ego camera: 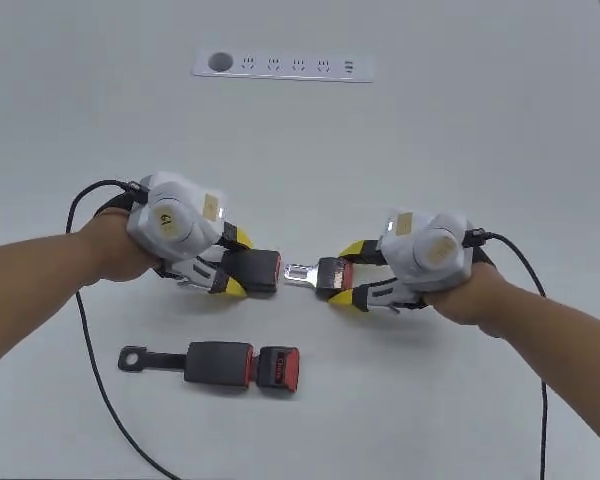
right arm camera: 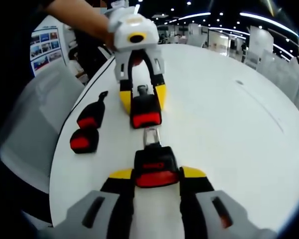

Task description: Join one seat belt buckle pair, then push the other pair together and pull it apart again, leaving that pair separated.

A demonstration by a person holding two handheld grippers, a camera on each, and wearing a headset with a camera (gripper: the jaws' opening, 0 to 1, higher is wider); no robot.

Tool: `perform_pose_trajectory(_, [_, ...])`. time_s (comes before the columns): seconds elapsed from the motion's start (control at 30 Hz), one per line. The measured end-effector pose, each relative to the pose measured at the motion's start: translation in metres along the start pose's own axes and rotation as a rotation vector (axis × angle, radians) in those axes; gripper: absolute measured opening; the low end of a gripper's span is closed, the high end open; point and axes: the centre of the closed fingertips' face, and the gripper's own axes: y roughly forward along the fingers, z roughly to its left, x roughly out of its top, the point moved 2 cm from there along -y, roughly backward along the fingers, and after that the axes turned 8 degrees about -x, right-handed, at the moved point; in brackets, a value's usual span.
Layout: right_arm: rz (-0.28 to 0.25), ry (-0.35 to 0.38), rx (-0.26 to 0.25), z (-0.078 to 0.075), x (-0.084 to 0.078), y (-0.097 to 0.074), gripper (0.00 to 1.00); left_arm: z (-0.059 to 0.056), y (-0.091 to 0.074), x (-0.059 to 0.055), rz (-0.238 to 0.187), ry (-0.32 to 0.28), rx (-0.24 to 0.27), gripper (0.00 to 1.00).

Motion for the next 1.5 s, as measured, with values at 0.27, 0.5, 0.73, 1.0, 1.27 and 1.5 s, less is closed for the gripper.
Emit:
perform_pose_trajectory(0.27, [-0.026,0.031,-0.018,-0.004,-0.013,-0.012,0.35,-0.001,-0.001,0.002,-0.009,-0.007,-0.005,0.35])
perform_pose_trajectory(0.5, [-0.033,0.034,-0.018,-0.007,-0.023,-0.021,0.35,-0.002,-0.001,0.002,-0.017,-0.017,-0.005,0.35])
perform_pose_trajectory(0.73, [-0.028,0.038,-0.025,-0.009,-0.033,-0.031,0.35,-0.002,-0.001,0.003,-0.020,-0.023,-0.003,0.35])
perform_pose_trajectory(1.0, [-0.025,0.050,-0.035,-0.009,-0.043,-0.042,0.35,-0.001,-0.001,0.002,-0.020,-0.025,-0.006,0.35])
perform_pose_trajectory(1.27, [-0.018,0.060,-0.044,-0.009,-0.050,-0.053,0.35,-0.001,-0.001,0.002,-0.017,-0.024,-0.008,0.35])
perform_pose_trajectory(1.5, [-0.014,0.058,-0.046,-0.012,-0.057,-0.060,0.35,0.000,-0.001,0.002,-0.016,-0.027,-0.004,0.35])
